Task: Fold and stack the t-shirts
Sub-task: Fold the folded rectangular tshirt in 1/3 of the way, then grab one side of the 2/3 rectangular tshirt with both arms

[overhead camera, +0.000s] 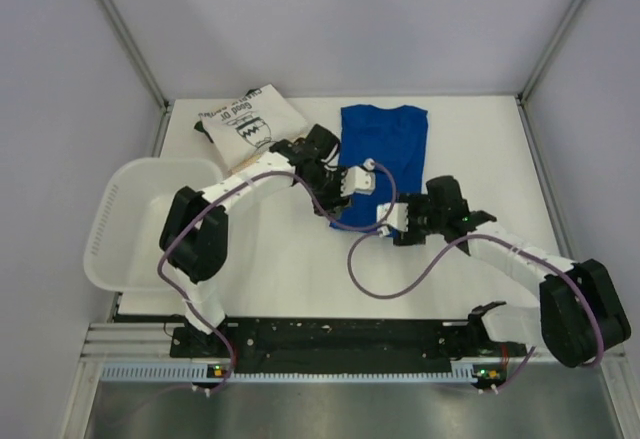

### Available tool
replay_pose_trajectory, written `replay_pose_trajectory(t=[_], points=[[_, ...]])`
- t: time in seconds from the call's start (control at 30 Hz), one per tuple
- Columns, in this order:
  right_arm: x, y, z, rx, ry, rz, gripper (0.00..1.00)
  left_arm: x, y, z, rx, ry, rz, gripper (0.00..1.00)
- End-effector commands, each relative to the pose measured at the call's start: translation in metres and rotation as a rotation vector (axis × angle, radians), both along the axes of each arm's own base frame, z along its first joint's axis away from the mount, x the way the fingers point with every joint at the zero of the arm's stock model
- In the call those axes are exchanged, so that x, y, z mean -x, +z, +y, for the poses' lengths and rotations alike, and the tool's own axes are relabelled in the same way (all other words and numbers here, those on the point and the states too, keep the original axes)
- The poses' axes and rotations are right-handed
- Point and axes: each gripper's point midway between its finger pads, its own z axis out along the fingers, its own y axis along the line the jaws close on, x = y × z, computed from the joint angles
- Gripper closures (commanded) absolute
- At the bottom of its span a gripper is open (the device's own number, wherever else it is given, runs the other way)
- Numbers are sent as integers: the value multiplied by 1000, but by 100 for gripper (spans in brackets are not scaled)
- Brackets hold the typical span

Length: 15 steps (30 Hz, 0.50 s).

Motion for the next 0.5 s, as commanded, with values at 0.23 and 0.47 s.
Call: replay_pose_trajectory(t=[0.23,0.47], points=[[22,-60,-8,182,71,60,30,22,-75,-5,-193,-74,-10,39],[24,-71,-9,232,86,86,92,35,-103,6,-277,-72,82,57]])
